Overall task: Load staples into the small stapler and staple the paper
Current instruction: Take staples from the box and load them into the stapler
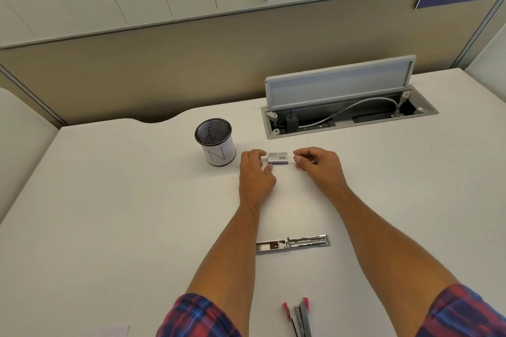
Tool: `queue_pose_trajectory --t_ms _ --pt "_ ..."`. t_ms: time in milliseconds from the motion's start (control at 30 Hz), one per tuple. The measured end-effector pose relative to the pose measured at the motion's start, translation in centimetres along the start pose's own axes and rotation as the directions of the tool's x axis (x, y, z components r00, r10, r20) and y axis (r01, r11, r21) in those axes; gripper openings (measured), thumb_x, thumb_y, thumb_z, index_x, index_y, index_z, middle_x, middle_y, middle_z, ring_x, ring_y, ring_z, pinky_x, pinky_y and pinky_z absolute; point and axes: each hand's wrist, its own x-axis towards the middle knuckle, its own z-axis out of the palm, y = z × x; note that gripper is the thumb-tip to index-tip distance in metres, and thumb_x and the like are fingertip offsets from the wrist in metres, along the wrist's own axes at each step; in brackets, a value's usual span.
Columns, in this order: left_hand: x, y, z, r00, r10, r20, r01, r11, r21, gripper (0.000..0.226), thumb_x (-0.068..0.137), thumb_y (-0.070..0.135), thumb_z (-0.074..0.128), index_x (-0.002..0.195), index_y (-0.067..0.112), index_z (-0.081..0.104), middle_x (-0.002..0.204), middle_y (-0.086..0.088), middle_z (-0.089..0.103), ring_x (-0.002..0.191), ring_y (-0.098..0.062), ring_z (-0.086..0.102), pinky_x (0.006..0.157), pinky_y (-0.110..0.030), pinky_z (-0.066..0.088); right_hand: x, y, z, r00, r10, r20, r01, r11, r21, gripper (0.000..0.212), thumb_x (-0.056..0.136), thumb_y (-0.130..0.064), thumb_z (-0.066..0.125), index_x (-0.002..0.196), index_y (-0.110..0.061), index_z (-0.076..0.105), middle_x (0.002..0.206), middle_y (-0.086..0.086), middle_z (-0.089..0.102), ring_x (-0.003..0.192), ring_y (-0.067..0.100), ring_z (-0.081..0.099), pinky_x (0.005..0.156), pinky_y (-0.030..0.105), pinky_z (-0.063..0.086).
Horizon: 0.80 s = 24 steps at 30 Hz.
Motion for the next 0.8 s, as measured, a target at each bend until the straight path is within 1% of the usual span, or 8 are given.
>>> queue_pose_trajectory --t_ms 100,167,300,400,500,600,667,800 --pt "0.2 0.3 -1.3 0.987 -0.155 0.043 0.158 0.984 -0.085 0.027 0.087 0.002 0.071 0.11 0.008 0.058 0.109 -0.013 0.054 0.087 -0.016 0.051 0.086 -0.031 0.05 -1.6 -0.2 -0.2 0.999 0.042 -0.003 -0.042 0.997 0.065 0.015 0.093 -0.011 0.073 0.107 -0.012 0.079 0.085 0.0 0.078 0.074 0.011 0.074 0.076 0.028 0.063" --pt "-0.4 0.8 -2.2 0.98 -0.181 0.079 0.186 0.981 -0.06 0.026 0.088 0.003 0.068 0.11 0.01 0.058 0.108 -0.012 0.054 0.09 -0.019 0.052 0.085 -0.029 0.047 -3.2 -0.4 -0.3 0.998 0.055 0.01 -0.056 0.995 0.082 0.013 0.092 -0.01 0.074 0.102 -0.017 0.08 0.082 -0.003 0.079 0.076 0.015 0.076 0.075 0.026 0.062" --pt "-3.9 2.0 -3.9 0.994 -0.099 0.056 0.092 0.988 0.123 0.017 0.09 0.009 0.061 0.104 0.018 0.061 0.1 0.002 0.055 0.098 -0.019 0.054 0.083 -0.036 0.048 -6.9 -1.8 -0.7 0.996 0.074 0.04 -0.078 0.991 0.109 0.011 0.09 -0.008 0.076 0.096 -0.017 0.079 0.084 -0.002 0.079 0.08 0.015 0.077 0.079 0.025 0.061" --pt "-6.6 3.6 -5.4 1.0 -0.024 0.019 0.02 0.979 0.2 0.013 0.089 0.014 0.06 0.1 0.02 0.062 0.097 0.003 0.059 0.095 -0.017 0.056 0.078 -0.037 0.05 -9.6 -3.8 -1.2 0.997 0.069 0.04 -0.074 0.987 0.143 0.009 0.087 -0.003 0.077 0.093 -0.01 0.078 0.082 0.003 0.078 0.078 0.017 0.077 0.079 0.026 0.062" --pt "-9.7 4.9 -6.8 1.0 0.025 0.018 -0.028 0.973 0.228 0.011 0.087 0.014 0.06 0.097 0.019 0.062 0.094 0.004 0.061 0.092 -0.018 0.057 0.075 -0.038 0.051 -12.2 -5.3 -1.9 0.997 0.054 0.047 -0.059 0.993 0.105 0.009 0.084 -0.003 0.079 0.089 -0.01 0.078 0.08 0.003 0.078 0.075 0.016 0.076 0.076 0.021 0.059" --pt "-12.5 5.3 -8.1 0.997 0.07 0.032 -0.076 0.959 0.273 0.009 0.086 0.015 0.06 0.094 0.018 0.062 0.092 0.004 0.062 0.089 -0.02 0.058 0.072 -0.04 0.052 -14.4 -6.5 -2.7 0.997 0.028 0.066 -0.033 0.997 0.068 0.009 0.082 -0.004 0.081 0.088 -0.01 0.078 0.08 0.003 0.078 0.076 0.019 0.076 0.077 0.025 0.06" --pt "-14.2 5.0 -8.9 0.997 0.072 0.031 -0.078 0.952 0.295 0.007 0.086 0.016 0.059 0.092 0.018 0.062 0.091 0.004 0.062 0.088 -0.02 0.058 0.071 -0.04 0.052 -15.8 -7.0 -2.9 0.996 -0.006 0.094 0.002 0.999 0.035 0.008 0.081 -0.006 0.081 0.086 -0.012 0.078 0.08 -0.001 0.078 0.077 0.015 0.075 0.078 0.024 0.06" --pt "-17.6 4.3 -9.6 0.997 0.068 0.044 -0.078 0.95 0.302 0.001 0.087 0.022 0.06 0.088 0.022 0.06 0.089 0.008 0.061 0.084 -0.015 0.058 0.068 -0.035 0.052 -18.5 -7.1 -3.0 0.992 -0.04 0.117 0.043 0.999 -0.024 0.009 0.081 -0.009 0.082 0.084 -0.016 0.077 0.08 -0.007 0.078 0.075 0.006 0.074 0.074 0.016 0.057"
